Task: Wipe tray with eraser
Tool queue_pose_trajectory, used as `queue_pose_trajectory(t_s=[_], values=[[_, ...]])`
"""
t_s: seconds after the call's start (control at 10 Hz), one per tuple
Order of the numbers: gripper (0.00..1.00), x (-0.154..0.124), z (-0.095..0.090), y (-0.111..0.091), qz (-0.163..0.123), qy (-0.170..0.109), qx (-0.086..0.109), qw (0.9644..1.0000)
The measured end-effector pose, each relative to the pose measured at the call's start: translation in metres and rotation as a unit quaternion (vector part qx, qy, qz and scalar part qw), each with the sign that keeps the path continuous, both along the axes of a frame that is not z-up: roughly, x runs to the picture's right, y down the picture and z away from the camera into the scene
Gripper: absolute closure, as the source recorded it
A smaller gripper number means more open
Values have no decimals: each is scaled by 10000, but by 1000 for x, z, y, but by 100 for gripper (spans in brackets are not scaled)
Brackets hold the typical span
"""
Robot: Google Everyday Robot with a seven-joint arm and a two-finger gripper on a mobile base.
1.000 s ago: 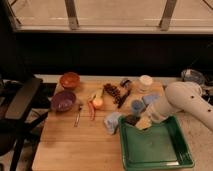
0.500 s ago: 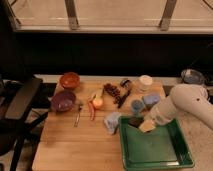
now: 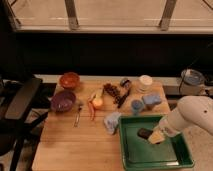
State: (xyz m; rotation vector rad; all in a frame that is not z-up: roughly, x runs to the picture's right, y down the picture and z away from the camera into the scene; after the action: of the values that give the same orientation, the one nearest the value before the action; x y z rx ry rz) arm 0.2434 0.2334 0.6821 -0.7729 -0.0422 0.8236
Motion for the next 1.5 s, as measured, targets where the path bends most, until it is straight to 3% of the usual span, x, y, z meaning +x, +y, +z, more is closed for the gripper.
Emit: queue_pose_trajectory(t_s=[0.4, 0.7, 1.0, 1.4, 1.5], values=[[100, 43, 16, 15, 224, 417, -93, 9988], [100, 57, 31, -1, 136, 622, -18, 9980], [100, 45, 55, -12, -61, 522, -45, 9986], [100, 20, 73, 8, -93, 200, -205, 9995], [100, 18, 71, 13, -71, 166, -234, 9996]])
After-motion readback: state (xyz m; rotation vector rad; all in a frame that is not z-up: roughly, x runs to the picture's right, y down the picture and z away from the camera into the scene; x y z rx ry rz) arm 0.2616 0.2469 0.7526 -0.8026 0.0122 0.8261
